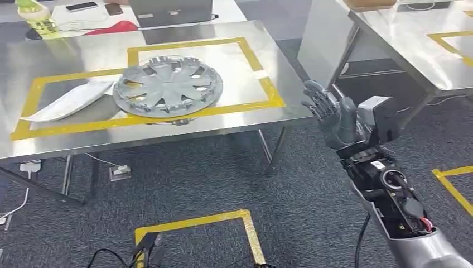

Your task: Take the parts from the cabinet and place them on the table.

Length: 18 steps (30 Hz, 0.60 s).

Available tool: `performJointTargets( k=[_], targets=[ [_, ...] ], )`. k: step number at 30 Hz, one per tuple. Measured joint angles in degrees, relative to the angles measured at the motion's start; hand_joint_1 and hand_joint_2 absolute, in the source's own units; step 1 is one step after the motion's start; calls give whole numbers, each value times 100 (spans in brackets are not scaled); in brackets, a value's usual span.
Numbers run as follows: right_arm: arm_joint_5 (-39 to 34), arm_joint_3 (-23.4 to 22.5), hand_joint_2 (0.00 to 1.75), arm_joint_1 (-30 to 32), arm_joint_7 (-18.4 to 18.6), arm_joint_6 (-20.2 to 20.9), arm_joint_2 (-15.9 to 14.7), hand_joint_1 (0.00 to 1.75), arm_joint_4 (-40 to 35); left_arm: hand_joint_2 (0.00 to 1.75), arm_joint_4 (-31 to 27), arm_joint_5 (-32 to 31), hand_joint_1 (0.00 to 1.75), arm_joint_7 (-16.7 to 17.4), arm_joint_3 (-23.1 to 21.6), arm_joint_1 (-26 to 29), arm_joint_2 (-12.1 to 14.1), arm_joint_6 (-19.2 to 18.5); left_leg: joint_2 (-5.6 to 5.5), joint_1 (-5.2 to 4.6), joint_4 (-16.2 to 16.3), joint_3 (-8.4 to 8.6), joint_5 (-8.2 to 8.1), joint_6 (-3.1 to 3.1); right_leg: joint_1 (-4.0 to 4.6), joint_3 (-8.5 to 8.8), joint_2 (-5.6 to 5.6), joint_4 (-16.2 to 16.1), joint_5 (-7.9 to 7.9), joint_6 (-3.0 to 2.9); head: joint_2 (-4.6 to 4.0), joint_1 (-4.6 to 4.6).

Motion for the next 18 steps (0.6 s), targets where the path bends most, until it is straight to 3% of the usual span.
performJointTargets(
  k=[2,3,4,7,8,9,10,11,12,13,14,15,17,18],
  targets=[
    [0,-11,0,-7,-2,0,0,0,-2,0,0,0,0,0,0,-3,-7,0,93,-6,31,43,-48,-24,24,544,-147,-1054,519,-46,0,39],
    [0,-15,0,-14,-4,2,0,0,-2,0,0,0,0,0,0,-3,-13,0,137,-15,53,59,-78,-52,73,730,-397,-1465,550,-101,0,52],
    [2,-13,0,-24,-2,2,0,0,-2,0,0,0,0,0,0,-6,-18,0,160,-64,100,47,-97,-83,120,751,-398,-1506,555,-167,0,55],
    [0,-35,0,-11,-4,0,0,0,-2,0,0,-4,0,2,-2,-6,-26,-7,309,-62,70,77,-94,-136,124,705,-190,-1499,578,-247,0,37],
    [0,-48,0,-13,-4,0,0,0,-4,0,0,-9,0,2,-2,-12,-22,-9,299,-66,87,74,-127,-179,76,737,-138,-1549,610,-290,0,55],
    [0,-52,0,-19,-11,-2,0,0,-4,0,0,-11,0,2,-2,-17,-20,-9,100,-30,201,46,-240,-218,54,745,-83,-1561,628,-315,0,46],
    [0,-55,0,-23,-7,-2,2,0,-4,0,0,-11,0,2,-2,-16,-22,-9,-63,-22,546,-97,-472,-244,35,733,-40,-1561,641,-337,0,17],
    [0,-52,0,-17,-7,0,2,0,-7,0,0,-11,0,2,-2,-9,-20,-9,-143,-9,1059,-323,-734,-270,30,722,18,-1561,650,-351,0,-28],
    [0,-50,0,-1,-4,0,2,0,-7,0,0,-11,0,2,-2,0,-17,-9,-169,7,1592,-573,-951,-291,30,708,81,-1560,653,-354,0,-59],
    [0,-50,0,18,-4,0,2,0,-4,0,0,-11,0,4,-2,7,-15,-9,-171,17,1958,-756,-1046,-305,31,702,150,-1560,655,-352,0,-77],
    [0,-52,0,29,-2,0,2,0,-2,0,0,-11,0,4,-2,10,-17,-9,-171,26,2021,-805,-997,-312,27,701,217,-1559,657,-349,0,-83],
    [0,-52,0,31,-2,0,2,0,-2,0,0,-11,0,4,-2,10,-15,-9,-174,36,1807,-717,-821,-311,15,703,292,-1553,662,-339,0,-83],
    [0,-52,0,24,-2,0,2,0,-4,0,0,-13,0,4,-2,0,-13,-9,-268,69,722,-209,-250,-306,-13,714,449,-1549,668,-304,0,-99],
    [0,-55,0,24,-4,0,2,0,-7,0,0,-15,0,4,-2,-4,-11,-9,-489,109,207,26,-74,-305,-22,710,512,-1548,668,-268,0,-118]
  ],
)
